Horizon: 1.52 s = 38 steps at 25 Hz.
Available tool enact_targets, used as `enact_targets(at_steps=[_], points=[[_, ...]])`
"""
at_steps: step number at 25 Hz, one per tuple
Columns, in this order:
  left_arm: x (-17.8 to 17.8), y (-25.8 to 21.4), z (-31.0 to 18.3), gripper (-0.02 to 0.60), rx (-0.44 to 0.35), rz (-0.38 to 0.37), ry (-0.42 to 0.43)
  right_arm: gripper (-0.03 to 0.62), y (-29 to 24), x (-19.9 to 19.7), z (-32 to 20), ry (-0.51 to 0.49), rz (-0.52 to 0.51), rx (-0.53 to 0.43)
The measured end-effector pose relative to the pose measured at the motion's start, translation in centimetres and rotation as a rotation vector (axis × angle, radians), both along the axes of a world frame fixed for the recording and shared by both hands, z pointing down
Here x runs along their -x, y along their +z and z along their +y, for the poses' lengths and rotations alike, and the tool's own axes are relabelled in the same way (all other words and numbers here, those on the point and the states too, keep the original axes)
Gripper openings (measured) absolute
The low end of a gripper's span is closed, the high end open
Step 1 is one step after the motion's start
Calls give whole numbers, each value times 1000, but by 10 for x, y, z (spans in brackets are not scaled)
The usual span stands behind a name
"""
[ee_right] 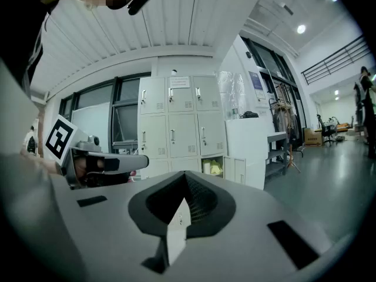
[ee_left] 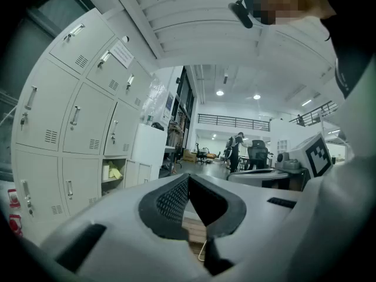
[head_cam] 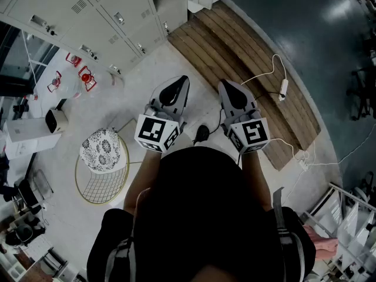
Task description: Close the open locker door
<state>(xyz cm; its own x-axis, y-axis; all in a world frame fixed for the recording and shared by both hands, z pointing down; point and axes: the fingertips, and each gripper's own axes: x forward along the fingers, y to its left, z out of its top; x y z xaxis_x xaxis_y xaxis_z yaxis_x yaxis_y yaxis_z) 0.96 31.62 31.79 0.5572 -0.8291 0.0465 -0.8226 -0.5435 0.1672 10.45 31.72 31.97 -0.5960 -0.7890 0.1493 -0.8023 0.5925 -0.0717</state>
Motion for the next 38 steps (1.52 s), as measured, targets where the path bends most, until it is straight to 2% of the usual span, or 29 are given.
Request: enact_targets(at_steps=[10,18,25,32,38], points=[[3,-4,12,17,-3,-5,7,2,3,1,14,4,28,-5],[-4,-2,13,17,11,-8,7,3,8,-7,17,-6,7,3],[-17,3,19,17,23,-8,-2,3,25,-23,31,-18,2,54],[-32,13,20,17,63,-18,6,3,38,-45,29,12,-8,95],[-24,18,5,17,75,-28,4,3,45,-46,8,53,-42,120]])
